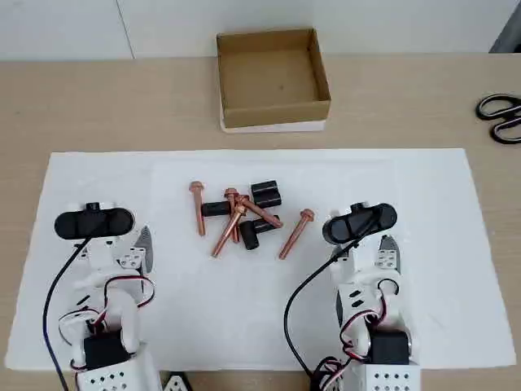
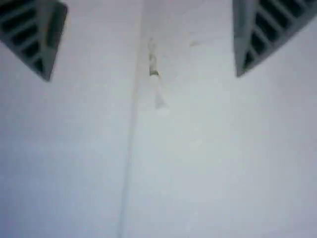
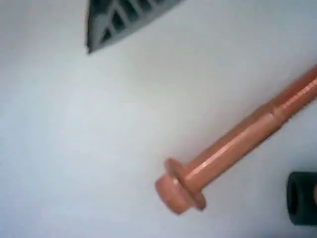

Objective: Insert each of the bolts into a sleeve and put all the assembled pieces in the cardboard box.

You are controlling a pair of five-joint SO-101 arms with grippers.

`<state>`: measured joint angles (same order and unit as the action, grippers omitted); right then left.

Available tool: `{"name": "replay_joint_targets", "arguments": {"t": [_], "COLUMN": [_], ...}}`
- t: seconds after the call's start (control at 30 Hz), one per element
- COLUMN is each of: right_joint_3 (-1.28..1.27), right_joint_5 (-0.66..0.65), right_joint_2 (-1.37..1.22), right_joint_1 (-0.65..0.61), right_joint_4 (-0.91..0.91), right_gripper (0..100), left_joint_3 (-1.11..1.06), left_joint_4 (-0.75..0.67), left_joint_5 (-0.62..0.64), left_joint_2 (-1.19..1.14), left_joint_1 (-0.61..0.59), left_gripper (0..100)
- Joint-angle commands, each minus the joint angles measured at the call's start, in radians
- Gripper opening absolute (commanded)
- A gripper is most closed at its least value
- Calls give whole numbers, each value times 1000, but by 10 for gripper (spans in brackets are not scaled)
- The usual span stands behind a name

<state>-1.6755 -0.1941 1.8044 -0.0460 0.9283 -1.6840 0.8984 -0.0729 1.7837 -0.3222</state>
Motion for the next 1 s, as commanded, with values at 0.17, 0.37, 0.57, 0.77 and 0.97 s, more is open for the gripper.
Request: {"name": "replay_joint_targets", "arguments": {"t": [0.17,0.37,0.57,0.77,0.97], "right_joint_3": [-8,-8,-8,-8,-8], "right_joint_5": [-3,-3,-3,-3,-3], "right_joint_2": [8,8,8,8,8], "right_joint_1": [7,7,7,7,7], "right_joint_4": [1,1,1,1,1], "right_gripper": [253,253,253,253,253], "left_joint_3": [4,4,4,4,4], "left_joint_4": [-17,-17,-17,-20,-20], "left_joint_5": [-6,-6,-6,-6,-6], "left_joint_2": [9,9,9,9,9], "left_joint_1": [-6,-6,-6,41,66], "left_gripper": [229,229,229,229,229]}}
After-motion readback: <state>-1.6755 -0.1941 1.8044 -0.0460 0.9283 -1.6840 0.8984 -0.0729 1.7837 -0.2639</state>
